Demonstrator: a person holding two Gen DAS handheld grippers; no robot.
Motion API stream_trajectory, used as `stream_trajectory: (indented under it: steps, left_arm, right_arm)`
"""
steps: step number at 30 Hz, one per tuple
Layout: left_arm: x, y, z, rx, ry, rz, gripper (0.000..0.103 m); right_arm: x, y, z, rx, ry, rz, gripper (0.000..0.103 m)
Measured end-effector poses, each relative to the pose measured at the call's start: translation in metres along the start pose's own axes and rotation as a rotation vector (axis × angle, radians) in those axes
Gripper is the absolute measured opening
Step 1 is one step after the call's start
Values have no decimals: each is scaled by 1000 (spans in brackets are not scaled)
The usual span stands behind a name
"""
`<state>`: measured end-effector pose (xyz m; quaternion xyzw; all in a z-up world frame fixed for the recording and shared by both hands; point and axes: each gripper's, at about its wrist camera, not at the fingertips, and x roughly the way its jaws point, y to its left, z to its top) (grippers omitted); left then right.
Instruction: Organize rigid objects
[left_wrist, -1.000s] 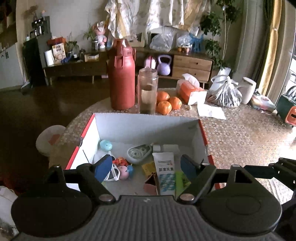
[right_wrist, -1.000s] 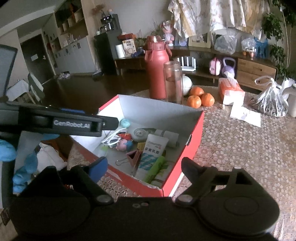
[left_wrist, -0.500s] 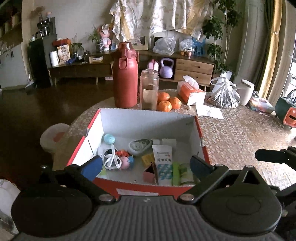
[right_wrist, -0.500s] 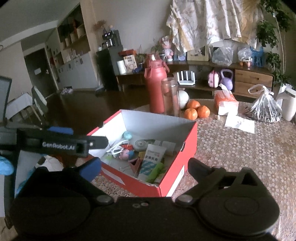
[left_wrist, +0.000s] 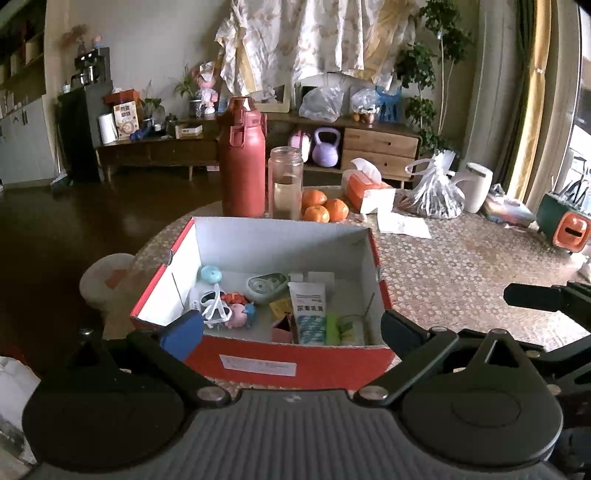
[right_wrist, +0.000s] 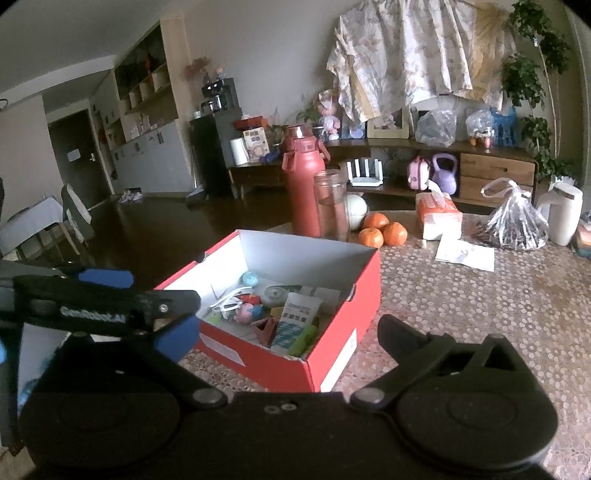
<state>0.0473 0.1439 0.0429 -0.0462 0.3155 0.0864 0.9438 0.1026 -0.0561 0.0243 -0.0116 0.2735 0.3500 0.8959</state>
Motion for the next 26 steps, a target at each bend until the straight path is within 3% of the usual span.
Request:
stream_trajectory:
  steps: [26]
  left_arm:
    - [-9, -10, -17, -14, 19, -5, 103]
  right_arm:
    - [-23, -12, -17, 28, -31, -44, 103]
